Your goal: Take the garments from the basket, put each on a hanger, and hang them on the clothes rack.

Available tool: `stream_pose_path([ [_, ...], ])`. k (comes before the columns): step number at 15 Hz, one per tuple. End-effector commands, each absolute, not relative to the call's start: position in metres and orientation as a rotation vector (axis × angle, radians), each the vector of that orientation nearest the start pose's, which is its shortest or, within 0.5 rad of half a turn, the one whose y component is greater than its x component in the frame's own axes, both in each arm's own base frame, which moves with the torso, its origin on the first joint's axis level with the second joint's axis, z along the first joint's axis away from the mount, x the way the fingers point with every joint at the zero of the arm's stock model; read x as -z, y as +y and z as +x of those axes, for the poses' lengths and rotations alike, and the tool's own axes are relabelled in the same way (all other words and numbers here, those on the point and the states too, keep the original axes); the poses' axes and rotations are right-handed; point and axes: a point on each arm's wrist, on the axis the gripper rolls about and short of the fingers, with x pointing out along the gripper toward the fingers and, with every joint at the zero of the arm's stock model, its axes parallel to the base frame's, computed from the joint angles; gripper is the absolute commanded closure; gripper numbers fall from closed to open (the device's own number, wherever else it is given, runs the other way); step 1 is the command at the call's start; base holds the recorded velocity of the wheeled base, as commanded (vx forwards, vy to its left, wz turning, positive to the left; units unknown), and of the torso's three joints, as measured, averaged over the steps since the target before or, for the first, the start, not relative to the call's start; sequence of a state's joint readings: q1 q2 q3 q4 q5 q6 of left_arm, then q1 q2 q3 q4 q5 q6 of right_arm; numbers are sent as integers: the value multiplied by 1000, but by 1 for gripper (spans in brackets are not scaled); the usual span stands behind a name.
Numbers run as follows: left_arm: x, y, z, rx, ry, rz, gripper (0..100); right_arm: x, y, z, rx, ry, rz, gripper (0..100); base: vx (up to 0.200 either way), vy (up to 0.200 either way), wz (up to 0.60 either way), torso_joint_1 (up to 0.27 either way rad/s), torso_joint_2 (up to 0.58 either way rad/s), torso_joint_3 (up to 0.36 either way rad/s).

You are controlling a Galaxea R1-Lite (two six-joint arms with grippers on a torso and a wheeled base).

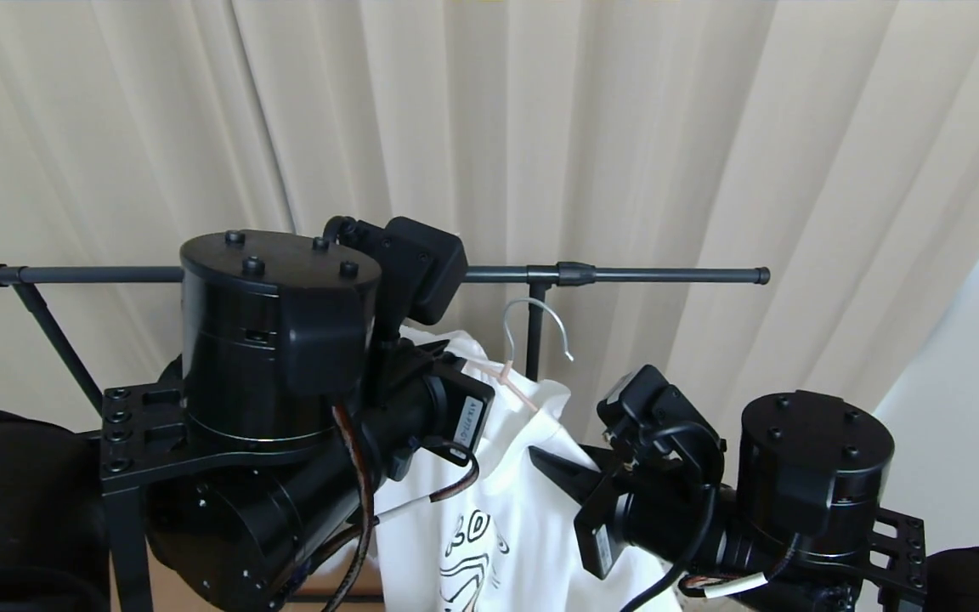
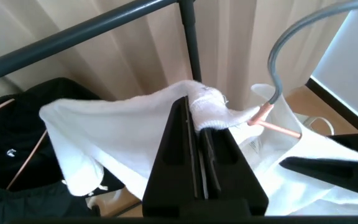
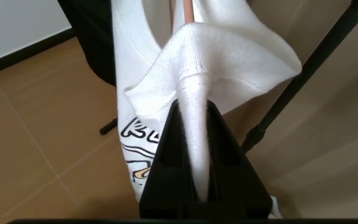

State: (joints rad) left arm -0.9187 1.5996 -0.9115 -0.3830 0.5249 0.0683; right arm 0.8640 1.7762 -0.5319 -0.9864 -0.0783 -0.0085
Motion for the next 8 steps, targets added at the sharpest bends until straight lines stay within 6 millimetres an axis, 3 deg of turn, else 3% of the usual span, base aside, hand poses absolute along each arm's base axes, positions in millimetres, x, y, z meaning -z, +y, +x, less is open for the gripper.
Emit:
stream_pose_path([
  [1, -220, -217, 180, 398, 210, 266, 100, -126, 217, 188, -782, 232, -129, 100, 0, 0, 0, 0, 0, 0],
  [8, -210, -208, 173, 407, 229, 323, 100, -128, 217, 188, -782, 225, -121, 100, 0, 0, 0, 0, 0, 0],
])
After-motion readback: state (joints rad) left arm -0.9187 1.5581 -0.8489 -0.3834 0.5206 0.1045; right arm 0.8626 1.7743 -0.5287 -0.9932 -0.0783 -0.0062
